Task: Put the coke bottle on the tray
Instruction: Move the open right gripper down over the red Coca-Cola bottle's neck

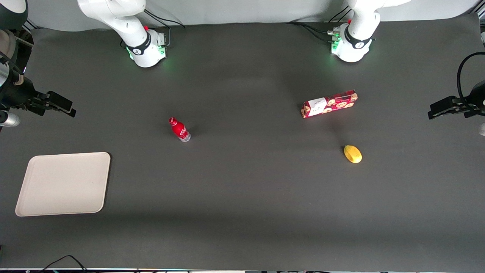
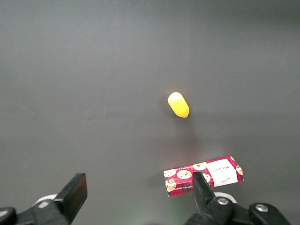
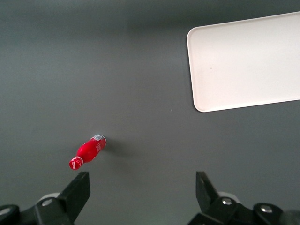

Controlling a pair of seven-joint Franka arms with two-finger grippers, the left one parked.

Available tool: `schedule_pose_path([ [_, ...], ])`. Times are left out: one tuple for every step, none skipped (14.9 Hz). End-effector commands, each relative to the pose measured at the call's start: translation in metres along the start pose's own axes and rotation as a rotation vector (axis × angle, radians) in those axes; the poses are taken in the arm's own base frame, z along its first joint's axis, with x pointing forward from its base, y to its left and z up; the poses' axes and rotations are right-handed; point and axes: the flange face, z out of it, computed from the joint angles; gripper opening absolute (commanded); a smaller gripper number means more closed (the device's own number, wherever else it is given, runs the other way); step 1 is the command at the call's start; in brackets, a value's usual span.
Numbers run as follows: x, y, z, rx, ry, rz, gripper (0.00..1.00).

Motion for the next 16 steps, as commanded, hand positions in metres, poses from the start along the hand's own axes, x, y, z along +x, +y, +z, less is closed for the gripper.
schedule_pose_path([
  [0.001, -0.003, -0.003, 0.011, 0.007, 0.017, 1.0],
  [0.003, -0.004, -0.002, 0.013, 0.005, 0.018, 1.0],
  [0.007, -0.006, -0.001, 0.012, 0.005, 0.029, 1.0],
  [0.01, -0.008, -0.003, 0.016, 0.01, 0.034, 1.0],
  [0.011, -0.009, -0.001, 0.013, 0.008, 0.031, 1.0],
  [0.01, -0.013, 0.001, 0.013, 0.003, 0.025, 1.0],
  [0.008, -0.015, 0.003, 0.012, -0.005, 0.02, 1.0],
  [0.007, -0.014, 0.007, 0.011, -0.028, 0.015, 1.0],
  [0.001, -0.011, 0.007, 0.012, -0.063, 0.012, 1.0],
  [0.0, -0.011, 0.01, 0.02, -0.083, 0.026, 1.0],
  [0.001, -0.015, 0.012, 0.019, -0.087, 0.023, 1.0],
  [0.002, -0.018, 0.013, 0.021, -0.083, 0.03, 1.0],
  [0.004, -0.025, 0.014, 0.02, -0.081, 0.051, 1.0],
  [0.003, -0.032, 0.016, 0.019, -0.085, 0.059, 1.0],
  [0.001, -0.048, 0.018, 0.018, -0.089, 0.039, 1.0],
  [0.0, -0.068, 0.025, 0.016, -0.095, 0.023, 1.0],
])
